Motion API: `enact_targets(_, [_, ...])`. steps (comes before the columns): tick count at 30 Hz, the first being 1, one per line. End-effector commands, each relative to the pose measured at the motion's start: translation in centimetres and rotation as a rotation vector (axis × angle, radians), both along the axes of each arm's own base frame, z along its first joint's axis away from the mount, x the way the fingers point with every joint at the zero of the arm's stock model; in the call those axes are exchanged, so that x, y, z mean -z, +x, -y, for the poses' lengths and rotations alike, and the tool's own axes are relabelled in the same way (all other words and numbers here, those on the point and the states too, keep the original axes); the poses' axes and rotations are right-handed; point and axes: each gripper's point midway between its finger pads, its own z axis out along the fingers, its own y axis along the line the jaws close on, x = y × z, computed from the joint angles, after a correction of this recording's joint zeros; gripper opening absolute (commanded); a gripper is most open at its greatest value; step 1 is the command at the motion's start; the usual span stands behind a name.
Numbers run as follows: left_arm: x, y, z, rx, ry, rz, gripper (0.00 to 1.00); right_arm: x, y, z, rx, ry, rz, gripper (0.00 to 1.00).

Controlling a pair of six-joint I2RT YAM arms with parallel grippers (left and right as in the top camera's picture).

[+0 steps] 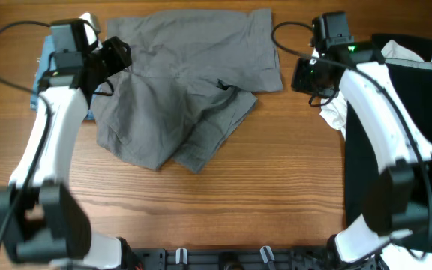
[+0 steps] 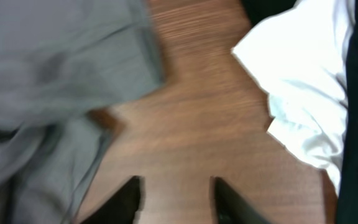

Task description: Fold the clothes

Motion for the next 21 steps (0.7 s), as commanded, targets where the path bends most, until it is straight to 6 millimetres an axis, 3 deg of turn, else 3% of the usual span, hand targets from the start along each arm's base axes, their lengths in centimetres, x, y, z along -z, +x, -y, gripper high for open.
enact_targets(1, [-6.5,-3.6,0.7,0.032,0.021,0.092,0.54,4.3,1.5,2.8,0.077,0.003,-0.069,0.18])
enact_targets(4, [-8.4,-6.8,1.1,0.034,0.023,0.078,0.55,7.6,2.3,4.6,0.123,0.031,-0.113,0.07])
enact_targets(9, [-9.9,-11.3,1.4,0.033,0.021,0.042,0.55,12.0,3.3,7.4,0.159,0.054,-0.143,0.05])
enact_targets(12, [-10.0,-13.3,1.5,0.033,0.019,0.01,0.55,13.5,3.6,9.2,0.179,0.045,-0.145,0.05])
enact_targets(16, [-9.7,-15.6,1.6,0.034,0.015,-0.041,0.59,14.1,3.2,13.1,0.279,0.03,-0.15,0.06])
enact_targets(18, [-9.3,-16.8,1.7,0.034,0.012,-0.079,0.61,13.9,2.2,16.3,0.395,0.058,-0.16,0.11])
enact_targets(21, [-8.9,-17.5,1.8,0.034,0.01,-0.108,0.61,12.3,2.4,15.9,0.38,0.293,-0.122,0.21])
